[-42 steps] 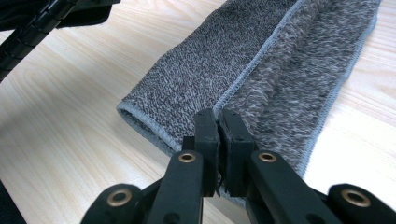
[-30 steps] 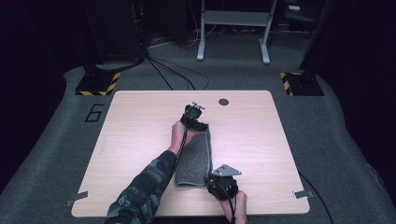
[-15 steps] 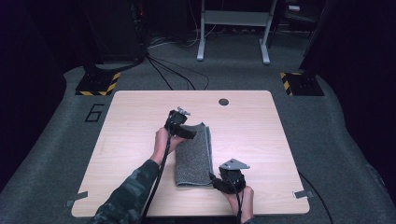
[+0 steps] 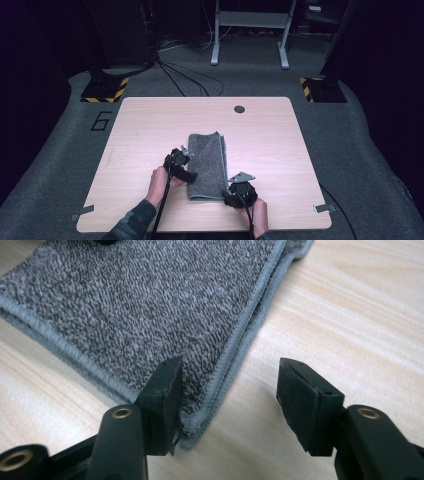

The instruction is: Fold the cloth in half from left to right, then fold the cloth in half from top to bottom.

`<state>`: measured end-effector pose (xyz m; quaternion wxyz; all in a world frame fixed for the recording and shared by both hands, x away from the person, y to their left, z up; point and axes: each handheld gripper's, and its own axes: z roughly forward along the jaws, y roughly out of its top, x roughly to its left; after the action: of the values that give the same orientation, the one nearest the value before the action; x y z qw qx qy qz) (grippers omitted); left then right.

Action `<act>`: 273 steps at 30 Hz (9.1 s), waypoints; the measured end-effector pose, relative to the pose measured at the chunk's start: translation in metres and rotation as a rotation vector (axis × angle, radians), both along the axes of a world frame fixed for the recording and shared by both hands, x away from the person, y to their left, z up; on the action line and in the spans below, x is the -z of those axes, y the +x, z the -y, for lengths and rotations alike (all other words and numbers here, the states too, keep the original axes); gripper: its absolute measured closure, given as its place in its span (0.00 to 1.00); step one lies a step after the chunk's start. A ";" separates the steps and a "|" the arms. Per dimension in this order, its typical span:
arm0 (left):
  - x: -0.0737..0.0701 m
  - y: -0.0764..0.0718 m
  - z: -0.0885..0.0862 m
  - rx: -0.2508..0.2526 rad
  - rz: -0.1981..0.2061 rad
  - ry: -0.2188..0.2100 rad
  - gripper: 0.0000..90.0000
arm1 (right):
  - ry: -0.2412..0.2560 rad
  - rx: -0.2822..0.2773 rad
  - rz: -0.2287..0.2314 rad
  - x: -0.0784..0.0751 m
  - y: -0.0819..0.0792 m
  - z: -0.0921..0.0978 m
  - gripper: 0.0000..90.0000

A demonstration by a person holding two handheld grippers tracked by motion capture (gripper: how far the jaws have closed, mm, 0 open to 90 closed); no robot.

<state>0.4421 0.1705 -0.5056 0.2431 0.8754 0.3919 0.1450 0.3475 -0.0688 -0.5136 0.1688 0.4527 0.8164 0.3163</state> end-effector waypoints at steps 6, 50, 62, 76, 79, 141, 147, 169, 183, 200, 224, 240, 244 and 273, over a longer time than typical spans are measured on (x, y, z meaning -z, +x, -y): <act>0.000 -0.001 -0.003 0.007 0.012 -0.011 0.15 | 0.002 0.001 -0.007 0.002 -0.007 0.003 0.44; -0.029 0.065 -0.038 -0.101 0.048 -0.174 0.11 | 0.119 -0.007 -0.048 -0.037 0.152 0.008 0.15; -0.010 0.111 -0.022 -0.174 0.027 -0.141 0.16 | 0.133 0.081 -0.104 -0.021 0.195 0.000 0.32; -0.001 0.121 -0.011 -0.153 -0.005 -0.106 0.35 | 0.071 0.115 -0.070 -0.005 0.209 -0.011 0.59; 0.000 0.117 -0.007 -0.138 0.013 -0.107 0.43 | 0.040 0.093 -0.046 -0.005 0.207 -0.013 0.65; -0.070 0.087 -0.019 -0.061 0.247 -0.244 0.96 | 0.101 -0.033 0.179 -0.075 0.187 -0.012 0.96; -0.079 0.078 -0.019 -0.032 0.273 -0.264 0.96 | 0.117 -0.047 0.214 -0.080 0.176 -0.007 0.96; -0.072 0.018 -0.033 0.060 0.303 -0.316 0.96 | 0.121 -0.131 0.311 -0.080 0.113 -0.004 0.96; -0.044 -0.015 -0.030 0.115 0.245 -0.288 0.95 | 0.100 -0.151 0.249 -0.045 0.074 0.001 0.96; -0.025 -0.042 -0.030 0.143 0.218 -0.311 0.94 | 0.090 -0.177 0.247 -0.033 0.047 0.008 0.96; -0.087 0.010 -0.037 0.076 0.348 -0.318 0.94 | 0.056 -0.198 0.412 -0.102 0.090 -0.002 0.96; -0.101 0.016 -0.036 0.082 0.396 -0.290 0.94 | 0.054 -0.196 0.440 -0.116 0.106 -0.004 0.96; -0.087 0.011 -0.036 0.090 0.368 -0.285 0.94 | 0.039 -0.211 0.414 -0.101 0.100 -0.004 0.96; -0.013 -0.031 -0.029 0.157 0.188 -0.265 0.93 | -0.003 -0.248 0.261 -0.018 0.055 0.004 0.95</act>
<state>0.4115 0.1991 -0.4928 0.4024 0.8462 0.3135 0.1539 0.4022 -0.0731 -0.4954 0.2334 0.3033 0.8377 0.3897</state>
